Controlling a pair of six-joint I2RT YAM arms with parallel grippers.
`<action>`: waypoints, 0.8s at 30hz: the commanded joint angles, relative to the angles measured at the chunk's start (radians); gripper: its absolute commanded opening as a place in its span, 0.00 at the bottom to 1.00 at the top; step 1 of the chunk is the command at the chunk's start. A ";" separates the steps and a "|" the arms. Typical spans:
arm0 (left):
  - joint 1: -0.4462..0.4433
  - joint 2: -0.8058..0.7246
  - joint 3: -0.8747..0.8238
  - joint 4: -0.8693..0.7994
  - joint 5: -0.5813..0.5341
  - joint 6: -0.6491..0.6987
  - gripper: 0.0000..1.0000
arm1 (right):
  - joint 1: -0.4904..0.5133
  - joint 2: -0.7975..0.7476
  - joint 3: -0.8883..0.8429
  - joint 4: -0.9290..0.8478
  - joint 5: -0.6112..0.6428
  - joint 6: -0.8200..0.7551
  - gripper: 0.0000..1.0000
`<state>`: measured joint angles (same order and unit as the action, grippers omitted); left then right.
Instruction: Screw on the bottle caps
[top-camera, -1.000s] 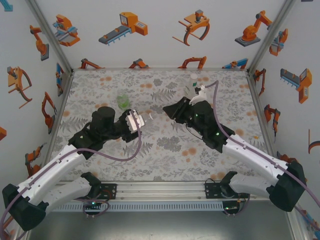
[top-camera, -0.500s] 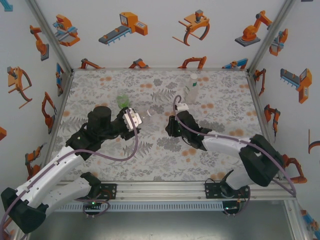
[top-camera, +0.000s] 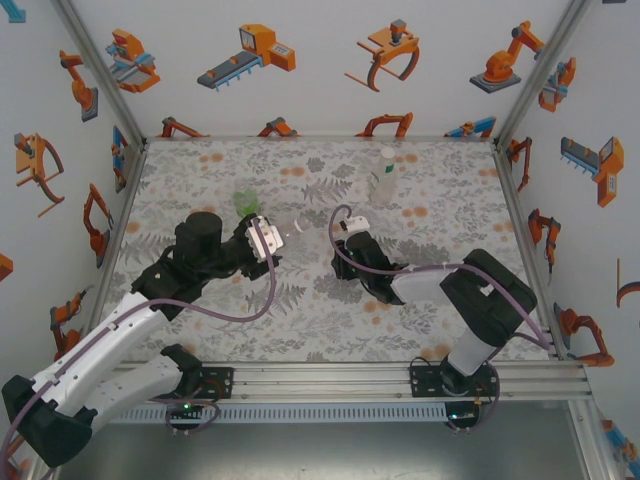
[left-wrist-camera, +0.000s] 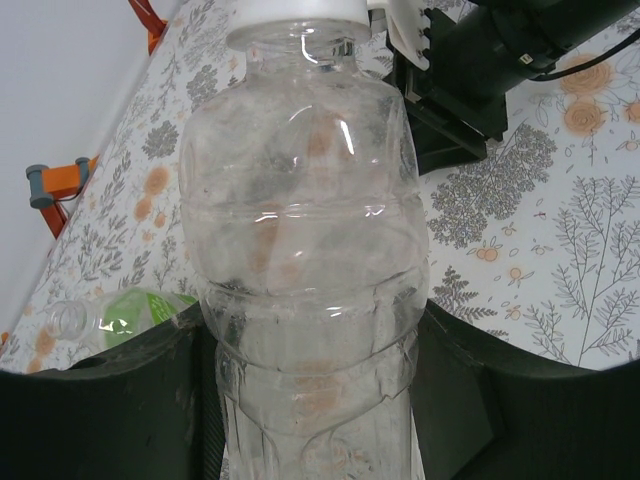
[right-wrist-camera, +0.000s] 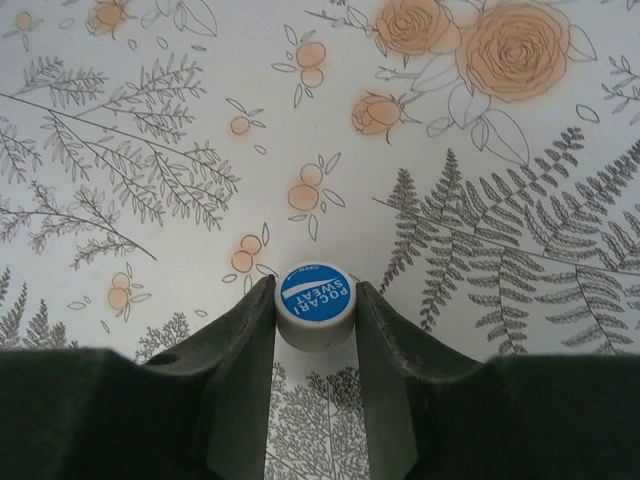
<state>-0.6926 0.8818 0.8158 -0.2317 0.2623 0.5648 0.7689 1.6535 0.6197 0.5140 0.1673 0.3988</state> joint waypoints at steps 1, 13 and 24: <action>0.008 -0.006 -0.006 0.026 0.031 -0.008 0.00 | 0.000 -0.038 -0.002 -0.144 0.016 -0.020 0.39; 0.009 0.006 -0.003 0.018 0.041 -0.008 0.00 | -0.002 0.008 0.282 -0.649 -0.066 -0.010 0.48; 0.010 0.013 0.003 0.010 0.051 -0.008 0.00 | -0.005 0.124 0.540 -0.979 -0.103 -0.049 0.45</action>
<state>-0.6865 0.8936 0.8154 -0.2321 0.2886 0.5648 0.7689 1.7634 1.1004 -0.3092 0.0788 0.3733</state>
